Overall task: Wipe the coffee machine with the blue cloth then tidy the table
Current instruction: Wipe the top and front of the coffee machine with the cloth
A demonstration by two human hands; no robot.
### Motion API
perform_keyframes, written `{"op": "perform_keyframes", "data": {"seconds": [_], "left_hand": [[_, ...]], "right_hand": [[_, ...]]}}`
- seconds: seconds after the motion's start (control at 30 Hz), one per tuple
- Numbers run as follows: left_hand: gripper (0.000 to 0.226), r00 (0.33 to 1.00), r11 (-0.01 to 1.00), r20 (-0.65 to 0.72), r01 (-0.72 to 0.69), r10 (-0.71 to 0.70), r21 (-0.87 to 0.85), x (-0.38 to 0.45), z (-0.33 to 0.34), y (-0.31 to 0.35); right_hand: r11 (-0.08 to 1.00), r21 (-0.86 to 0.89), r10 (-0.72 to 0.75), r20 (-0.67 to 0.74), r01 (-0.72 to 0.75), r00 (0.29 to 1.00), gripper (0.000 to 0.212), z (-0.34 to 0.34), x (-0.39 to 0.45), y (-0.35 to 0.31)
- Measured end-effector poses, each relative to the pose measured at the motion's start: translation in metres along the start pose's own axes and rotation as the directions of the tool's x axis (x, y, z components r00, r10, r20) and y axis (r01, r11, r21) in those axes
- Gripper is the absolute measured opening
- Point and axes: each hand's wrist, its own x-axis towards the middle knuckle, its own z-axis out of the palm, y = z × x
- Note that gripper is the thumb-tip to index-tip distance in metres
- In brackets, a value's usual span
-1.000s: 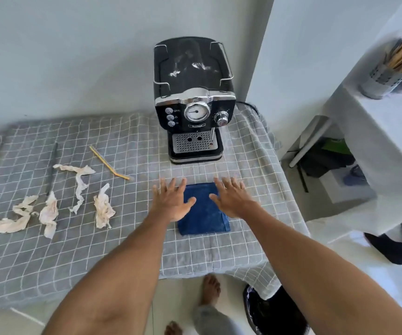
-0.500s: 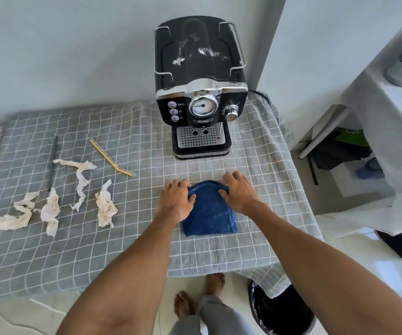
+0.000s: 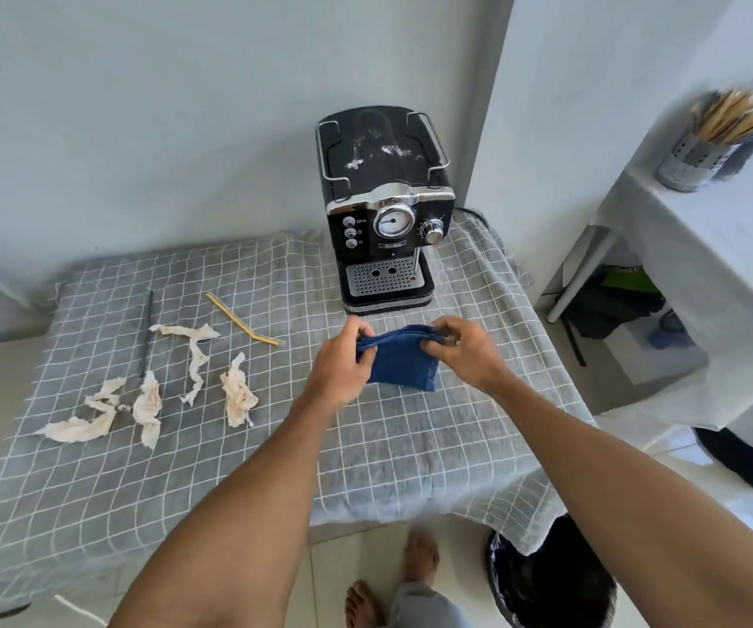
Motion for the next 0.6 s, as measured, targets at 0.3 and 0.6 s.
{"op": "perform_keyframes", "data": {"seconds": [0.3, 0.6], "left_hand": [[0.025, 0.893, 0.967, -0.43, -0.211, 0.13, -0.146, 0.045, -0.094, 0.085], [0.022, 0.799, 0.908, -0.587, -0.335, 0.132, -0.253, 0.127, -0.151, 0.127]], "right_hand": [[0.945, 0.06, -0.301, -0.218, 0.321, 0.928, 0.015, -0.065, 0.004, -0.144], [0.894, 0.161, -0.383, -0.211, 0.418, 0.899, 0.015, -0.114, 0.083, -0.22]]}}
